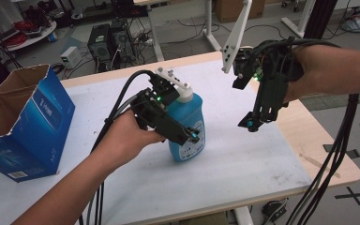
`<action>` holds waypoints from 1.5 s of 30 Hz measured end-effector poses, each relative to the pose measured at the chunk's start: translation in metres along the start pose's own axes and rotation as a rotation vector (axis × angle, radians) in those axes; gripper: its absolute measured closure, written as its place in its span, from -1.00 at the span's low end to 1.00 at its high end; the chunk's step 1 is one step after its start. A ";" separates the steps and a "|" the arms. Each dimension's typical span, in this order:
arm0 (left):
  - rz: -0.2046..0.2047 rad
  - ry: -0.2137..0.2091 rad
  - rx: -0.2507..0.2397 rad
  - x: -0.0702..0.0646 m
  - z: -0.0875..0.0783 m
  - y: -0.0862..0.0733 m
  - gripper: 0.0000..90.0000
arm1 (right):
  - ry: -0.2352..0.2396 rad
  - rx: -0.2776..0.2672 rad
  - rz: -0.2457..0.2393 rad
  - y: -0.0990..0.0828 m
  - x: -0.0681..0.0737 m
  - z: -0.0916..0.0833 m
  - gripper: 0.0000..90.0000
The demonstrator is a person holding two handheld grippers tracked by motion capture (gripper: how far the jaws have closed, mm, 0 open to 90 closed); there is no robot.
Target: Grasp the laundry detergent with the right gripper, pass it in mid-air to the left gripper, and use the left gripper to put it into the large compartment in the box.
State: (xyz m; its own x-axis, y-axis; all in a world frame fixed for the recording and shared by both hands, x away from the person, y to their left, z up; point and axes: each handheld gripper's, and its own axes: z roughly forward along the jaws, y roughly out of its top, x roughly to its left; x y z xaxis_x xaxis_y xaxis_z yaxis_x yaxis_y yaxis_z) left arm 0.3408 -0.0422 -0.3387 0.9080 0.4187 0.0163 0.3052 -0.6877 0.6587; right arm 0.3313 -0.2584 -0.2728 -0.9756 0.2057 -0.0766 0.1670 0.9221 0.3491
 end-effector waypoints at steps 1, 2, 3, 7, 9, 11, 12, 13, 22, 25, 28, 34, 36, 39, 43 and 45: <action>0.001 0.003 -0.006 0.000 0.001 0.000 -0.96 | 0.000 0.000 0.001 0.000 0.000 0.000 -0.98; 0.006 -0.001 -0.004 0.001 0.001 -0.001 -0.94 | -0.001 -0.001 0.002 -0.001 0.000 0.000 -0.98; 0.008 -0.004 -0.004 0.001 0.002 -0.001 -0.91 | 0.000 -0.003 0.002 -0.001 0.000 0.000 -0.97; 0.008 -0.007 0.002 0.002 0.005 -0.002 -0.84 | 0.001 -0.003 0.001 -0.002 -0.001 0.001 -0.97; 0.018 0.001 -0.010 0.002 0.005 -0.003 -0.76 | 0.001 -0.005 0.003 -0.002 -0.001 0.002 -0.97; 0.018 0.001 -0.010 0.002 0.005 -0.003 -0.75 | 0.001 -0.007 0.003 -0.002 -0.001 0.002 -0.97; 0.018 -0.001 -0.014 0.002 0.005 -0.003 -0.70 | 0.001 -0.008 0.002 -0.003 -0.001 0.002 -0.97; 0.023 -0.004 -0.013 0.002 0.005 -0.003 -0.70 | 0.001 -0.008 0.002 -0.003 -0.001 0.002 -0.97; 0.024 -0.006 -0.019 0.003 0.006 -0.004 -0.49 | 0.003 -0.010 0.002 -0.003 -0.001 0.003 -0.97; 0.028 -0.001 -0.020 0.003 0.007 -0.003 -0.47 | 0.002 -0.009 0.005 -0.004 -0.002 0.003 -0.97; 0.030 -0.002 -0.021 0.003 0.007 -0.003 -0.39 | 0.003 -0.012 0.005 -0.003 -0.001 0.003 -0.97; 0.046 0.000 -0.029 0.003 0.007 -0.003 -0.24 | 0.004 -0.012 0.002 -0.003 -0.002 0.003 -0.97; 0.045 0.003 -0.035 0.003 0.007 -0.004 -0.15 | 0.005 -0.012 0.003 -0.003 -0.002 0.003 -0.97; 0.046 -0.007 -0.035 0.003 0.007 -0.004 -0.10 | 0.007 -0.011 0.004 -0.003 -0.002 0.004 -0.97; 0.055 -0.011 -0.035 0.003 0.007 -0.005 -0.07 | 0.007 -0.010 0.007 -0.004 -0.002 0.004 -0.97; 0.057 -0.014 -0.039 0.003 0.007 -0.005 -0.07 | 0.005 -0.010 0.008 -0.004 -0.003 0.004 -0.97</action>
State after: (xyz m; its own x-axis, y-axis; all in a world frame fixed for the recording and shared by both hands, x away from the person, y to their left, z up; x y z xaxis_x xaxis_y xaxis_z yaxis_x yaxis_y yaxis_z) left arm 0.3441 -0.0413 -0.3474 0.9277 0.3707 0.0446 0.2412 -0.6863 0.6861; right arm 0.3337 -0.2611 -0.2777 -0.9749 0.2116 -0.0688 0.1736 0.9169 0.3594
